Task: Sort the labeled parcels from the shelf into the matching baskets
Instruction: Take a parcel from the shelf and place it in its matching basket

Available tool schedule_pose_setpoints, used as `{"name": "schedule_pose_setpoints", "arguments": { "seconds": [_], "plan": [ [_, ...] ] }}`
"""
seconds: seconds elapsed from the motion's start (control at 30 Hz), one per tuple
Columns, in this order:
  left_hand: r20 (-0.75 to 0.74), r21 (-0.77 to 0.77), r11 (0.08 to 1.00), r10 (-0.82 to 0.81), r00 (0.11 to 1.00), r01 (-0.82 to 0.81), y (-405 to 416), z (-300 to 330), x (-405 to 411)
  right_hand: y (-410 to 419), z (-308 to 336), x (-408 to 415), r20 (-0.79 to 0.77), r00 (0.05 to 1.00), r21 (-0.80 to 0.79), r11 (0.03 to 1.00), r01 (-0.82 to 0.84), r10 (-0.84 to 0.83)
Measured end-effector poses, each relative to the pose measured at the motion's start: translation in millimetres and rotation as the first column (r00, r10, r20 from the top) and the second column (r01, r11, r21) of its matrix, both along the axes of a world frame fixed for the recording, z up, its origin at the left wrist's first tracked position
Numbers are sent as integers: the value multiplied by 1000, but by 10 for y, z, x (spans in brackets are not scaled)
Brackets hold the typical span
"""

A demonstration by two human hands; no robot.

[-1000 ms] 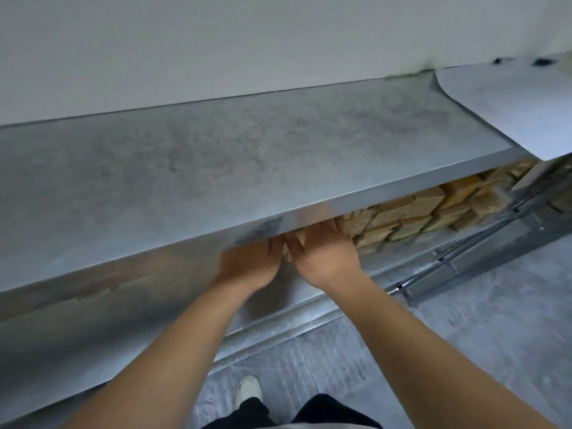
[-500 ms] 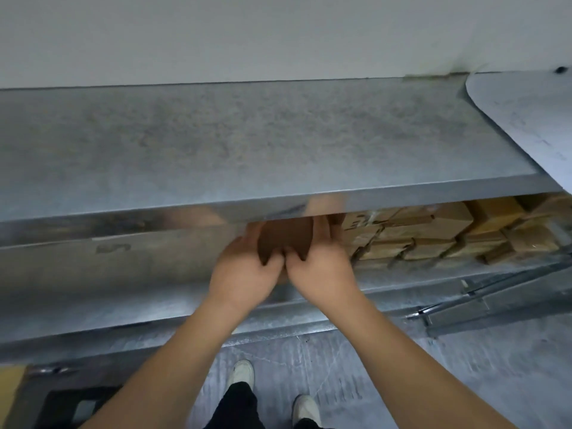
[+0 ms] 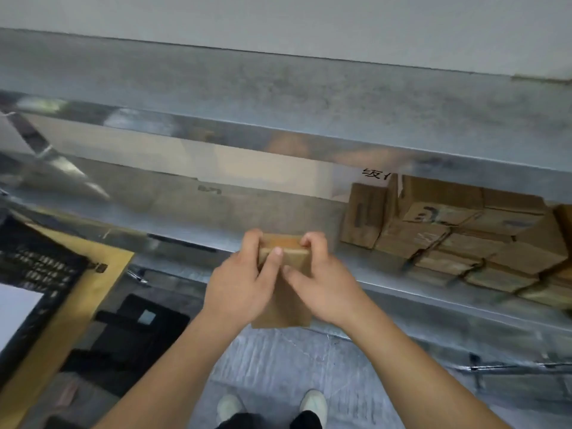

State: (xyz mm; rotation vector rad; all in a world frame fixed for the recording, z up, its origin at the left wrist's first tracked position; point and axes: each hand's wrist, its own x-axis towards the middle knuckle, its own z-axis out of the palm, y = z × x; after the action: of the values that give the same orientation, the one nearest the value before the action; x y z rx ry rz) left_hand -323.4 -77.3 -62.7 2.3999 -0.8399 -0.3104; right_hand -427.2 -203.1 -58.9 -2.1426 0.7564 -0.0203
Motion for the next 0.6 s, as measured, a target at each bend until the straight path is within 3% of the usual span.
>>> {"name": "schedule_pose_setpoints", "arguments": {
  "seconds": [0.2, 0.4, 0.6],
  "plan": [
    [50, -124, 988, 103, 993, -96, 732, 161, 97, 630, 34, 246, 204, 978, -119, 992, -31, 55],
    [81, -96, 976, 205, 975, -197, 1858, 324, 346, 1521, 160, 743, 246, 942, -30, 973, -228, 228],
    [174, -186, 910, 402, 899, -370, 3012, 421, 553, 2626, 338, 1260, 406, 845, -19, 928, -372, 347]
  ]
}}
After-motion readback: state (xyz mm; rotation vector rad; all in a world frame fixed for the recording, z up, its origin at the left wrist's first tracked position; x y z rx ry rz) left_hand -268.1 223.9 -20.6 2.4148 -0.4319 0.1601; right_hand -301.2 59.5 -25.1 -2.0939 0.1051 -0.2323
